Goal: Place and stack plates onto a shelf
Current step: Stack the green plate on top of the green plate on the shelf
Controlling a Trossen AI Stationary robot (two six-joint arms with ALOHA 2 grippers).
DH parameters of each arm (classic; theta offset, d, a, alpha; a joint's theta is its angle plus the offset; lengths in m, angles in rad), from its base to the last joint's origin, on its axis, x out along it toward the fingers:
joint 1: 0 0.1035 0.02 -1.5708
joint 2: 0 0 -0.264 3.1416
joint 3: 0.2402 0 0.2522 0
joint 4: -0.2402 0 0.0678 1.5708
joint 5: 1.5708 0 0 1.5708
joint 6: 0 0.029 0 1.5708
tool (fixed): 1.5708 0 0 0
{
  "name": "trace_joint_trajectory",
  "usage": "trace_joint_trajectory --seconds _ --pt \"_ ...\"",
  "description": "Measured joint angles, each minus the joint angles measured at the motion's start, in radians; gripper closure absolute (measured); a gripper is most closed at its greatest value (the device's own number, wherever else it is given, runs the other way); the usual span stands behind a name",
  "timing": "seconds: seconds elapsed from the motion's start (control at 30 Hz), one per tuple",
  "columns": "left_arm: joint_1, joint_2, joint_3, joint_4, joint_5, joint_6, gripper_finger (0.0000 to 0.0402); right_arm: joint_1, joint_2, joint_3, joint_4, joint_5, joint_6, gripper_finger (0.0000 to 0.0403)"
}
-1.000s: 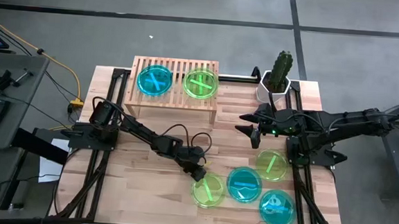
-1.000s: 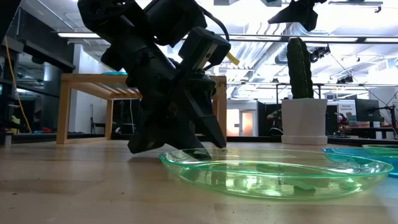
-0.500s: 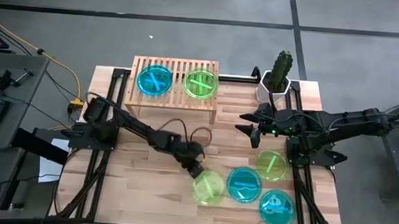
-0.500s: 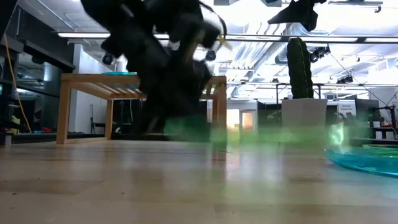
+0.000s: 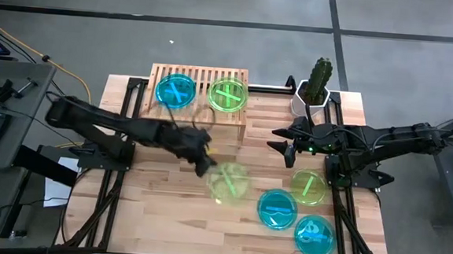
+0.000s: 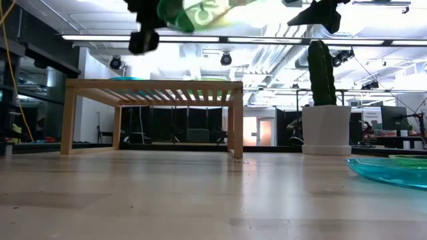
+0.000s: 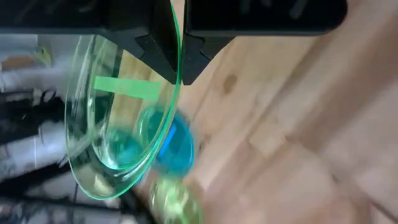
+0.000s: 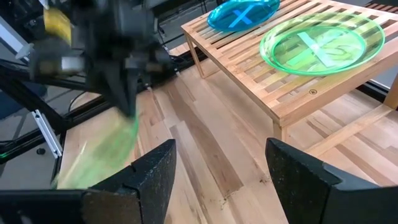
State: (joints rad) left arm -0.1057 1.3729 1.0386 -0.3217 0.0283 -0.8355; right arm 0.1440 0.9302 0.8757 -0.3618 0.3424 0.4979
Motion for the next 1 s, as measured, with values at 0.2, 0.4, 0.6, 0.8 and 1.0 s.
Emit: trace_joint_trajectory --seconds 0.2,0.4,0.6,0.8,1.0 --pt "0.277 -0.193 0.002 -0.002 -0.006 0.101 0.0401 0.000 0.000 0.000 0.003 0.001 0.021 0.0172" --pt "0.640 -0.194 0.002 -0.006 0.185 0.160 0.0401 0.000 0.000 0.000 0.007 0.027 0.029 0.0172" --pt "0.724 -0.022 0.114 -0.037 0.277 0.238 0.0401 0.000 0.000 0.000 0.007 0.050 0.029 0.0172" --pt "0.756 0.159 0.343 -0.168 0.234 0.346 0.0401 0.000 0.000 0.000 0.007 0.050 0.029 0.0172" --pt "0.779 0.247 0.434 -0.276 0.230 0.408 0.0401 0.000 0.000 0.000 0.007 0.050 0.030 0.0172"
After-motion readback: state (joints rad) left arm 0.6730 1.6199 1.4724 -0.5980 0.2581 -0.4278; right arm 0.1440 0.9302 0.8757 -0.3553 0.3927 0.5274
